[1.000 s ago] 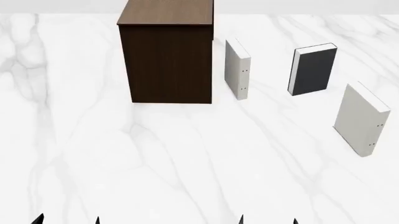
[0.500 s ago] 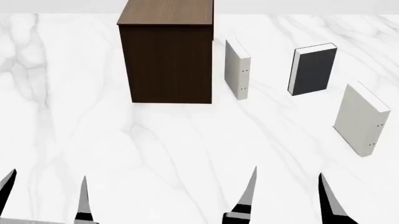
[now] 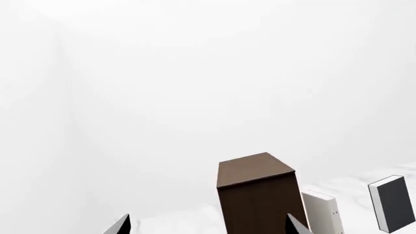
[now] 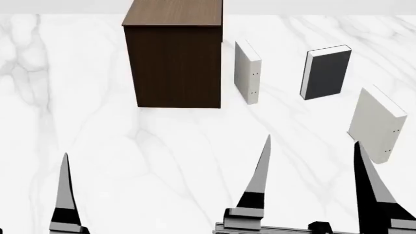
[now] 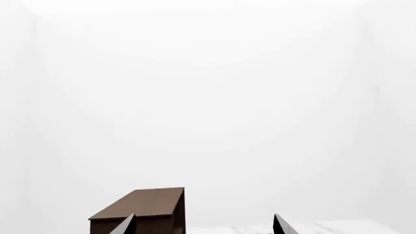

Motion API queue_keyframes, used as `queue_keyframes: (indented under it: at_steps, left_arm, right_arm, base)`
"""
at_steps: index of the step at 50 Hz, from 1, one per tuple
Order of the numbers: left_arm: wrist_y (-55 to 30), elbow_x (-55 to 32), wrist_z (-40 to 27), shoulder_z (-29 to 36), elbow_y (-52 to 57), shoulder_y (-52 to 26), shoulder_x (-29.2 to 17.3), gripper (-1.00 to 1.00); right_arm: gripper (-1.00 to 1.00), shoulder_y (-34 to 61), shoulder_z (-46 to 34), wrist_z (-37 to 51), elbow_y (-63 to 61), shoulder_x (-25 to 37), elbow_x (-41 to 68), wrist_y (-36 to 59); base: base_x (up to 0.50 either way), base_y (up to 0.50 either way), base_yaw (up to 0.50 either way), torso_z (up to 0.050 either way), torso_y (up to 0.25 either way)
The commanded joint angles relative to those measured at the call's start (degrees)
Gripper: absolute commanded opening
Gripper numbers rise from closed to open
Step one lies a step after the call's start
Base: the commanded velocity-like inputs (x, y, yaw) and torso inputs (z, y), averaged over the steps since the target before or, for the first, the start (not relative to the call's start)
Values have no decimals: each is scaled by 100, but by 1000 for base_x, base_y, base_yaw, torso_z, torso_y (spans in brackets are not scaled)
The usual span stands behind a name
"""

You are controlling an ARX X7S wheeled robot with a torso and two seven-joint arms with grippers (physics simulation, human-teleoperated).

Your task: Pick up the book in the middle and place it on the cabinet shelf.

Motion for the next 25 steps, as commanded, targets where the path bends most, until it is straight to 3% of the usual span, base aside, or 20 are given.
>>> queue_keyframes:
  at_steps: [1, 7, 25]
  left_arm:
    - [397, 6, 493, -262, 171, 109, 296, 100]
    - [305, 46, 467, -181, 206, 66, 272, 100]
    - [287, -2, 404, -130, 190, 38, 220, 100]
  right_arm:
    - [100, 138, -62, -35, -341, 16, -164, 282]
    - [100, 119, -54, -41, -307, 87, -98, 274]
    - [100, 130, -18, 120, -283, 127, 25, 316]
  base:
    - [0, 0, 0, 0, 0]
    - [27, 0, 0, 0, 0]
    - [500, 0, 0, 0, 0]
